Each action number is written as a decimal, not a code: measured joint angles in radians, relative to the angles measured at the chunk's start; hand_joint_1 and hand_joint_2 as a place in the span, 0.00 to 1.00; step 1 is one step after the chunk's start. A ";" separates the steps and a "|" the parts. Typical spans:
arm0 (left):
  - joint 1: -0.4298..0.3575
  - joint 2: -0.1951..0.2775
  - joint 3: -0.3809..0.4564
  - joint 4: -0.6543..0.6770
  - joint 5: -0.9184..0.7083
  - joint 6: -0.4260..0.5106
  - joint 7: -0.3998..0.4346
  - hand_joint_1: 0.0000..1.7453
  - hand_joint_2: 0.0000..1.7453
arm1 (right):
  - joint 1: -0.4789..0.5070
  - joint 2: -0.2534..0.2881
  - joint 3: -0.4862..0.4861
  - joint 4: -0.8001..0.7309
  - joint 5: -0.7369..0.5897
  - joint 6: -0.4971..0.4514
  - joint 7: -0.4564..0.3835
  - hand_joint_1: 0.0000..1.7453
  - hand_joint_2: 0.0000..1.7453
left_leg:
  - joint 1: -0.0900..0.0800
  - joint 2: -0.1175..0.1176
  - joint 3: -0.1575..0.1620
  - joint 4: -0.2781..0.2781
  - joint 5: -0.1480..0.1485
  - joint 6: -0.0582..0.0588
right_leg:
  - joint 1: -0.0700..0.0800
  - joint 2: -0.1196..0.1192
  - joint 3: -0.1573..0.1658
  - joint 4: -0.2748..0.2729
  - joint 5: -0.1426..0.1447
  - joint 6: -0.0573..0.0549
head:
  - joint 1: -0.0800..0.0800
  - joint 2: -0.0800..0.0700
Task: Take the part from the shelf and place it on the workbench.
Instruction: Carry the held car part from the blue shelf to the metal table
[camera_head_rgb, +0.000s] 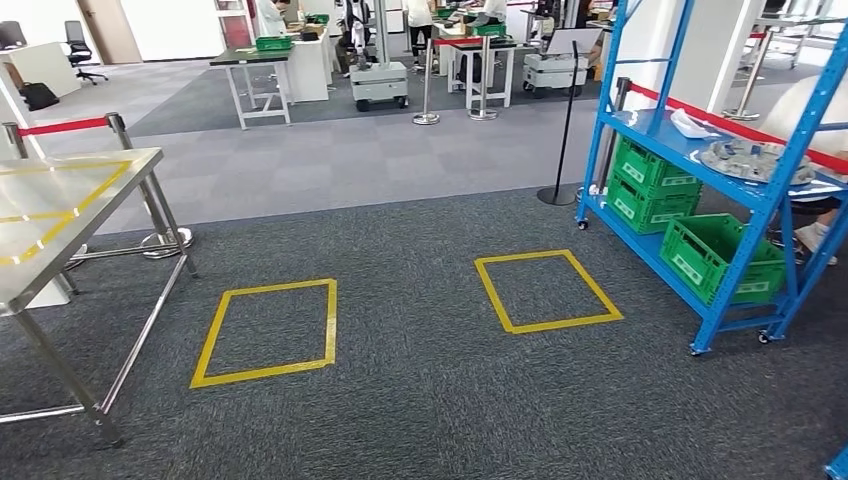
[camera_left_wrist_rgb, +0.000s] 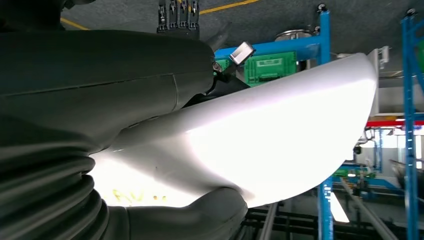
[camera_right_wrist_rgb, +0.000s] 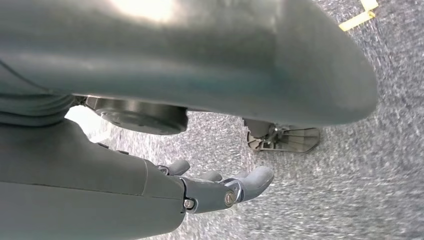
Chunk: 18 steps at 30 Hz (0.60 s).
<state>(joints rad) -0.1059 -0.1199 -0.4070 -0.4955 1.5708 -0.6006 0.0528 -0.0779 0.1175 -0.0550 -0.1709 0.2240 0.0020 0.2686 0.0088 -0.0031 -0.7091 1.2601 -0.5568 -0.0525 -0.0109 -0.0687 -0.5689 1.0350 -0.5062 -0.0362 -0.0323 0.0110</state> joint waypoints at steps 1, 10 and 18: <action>0.000 -0.003 0.000 -0.003 0.000 0.004 -0.008 1.00 1.00 | -0.004 -0.001 0.001 0.000 0.004 0.002 0.000 0.00 0.00 | 0.001 0.014 0.038 -0.065 0.032 0.000 | 0.000 -0.013 0.002 0.000 -0.002 0.003 | -0.001 0.000; 0.038 -0.032 0.000 -0.042 -0.011 0.059 -0.080 1.00 1.00 | -0.009 -0.046 0.030 -0.001 0.050 0.027 0.000 0.00 0.00 | -0.006 0.007 0.124 -0.238 0.088 0.057 | -0.004 0.009 -0.017 0.081 -0.064 0.051 | 0.007 0.000; 0.041 -0.042 0.000 -0.050 -0.010 0.083 -0.086 1.00 1.00 | 0.000 -0.070 0.037 -0.001 0.055 0.031 0.000 0.00 0.00 | -0.009 -0.108 0.118 -0.226 0.089 0.058 | -0.004 0.118 -0.029 0.064 -0.012 0.038 | 0.017 0.000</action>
<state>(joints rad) -0.0645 -0.1620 -0.4067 -0.5455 1.5607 -0.5178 -0.0329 -0.0780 0.0477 -0.0175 -0.1715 0.2786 0.0332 0.2682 0.0001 -0.1113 -0.5908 1.0341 -0.4674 0.0051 -0.0144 0.0493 -0.5979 1.0988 -0.5183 0.0016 -0.0155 0.0111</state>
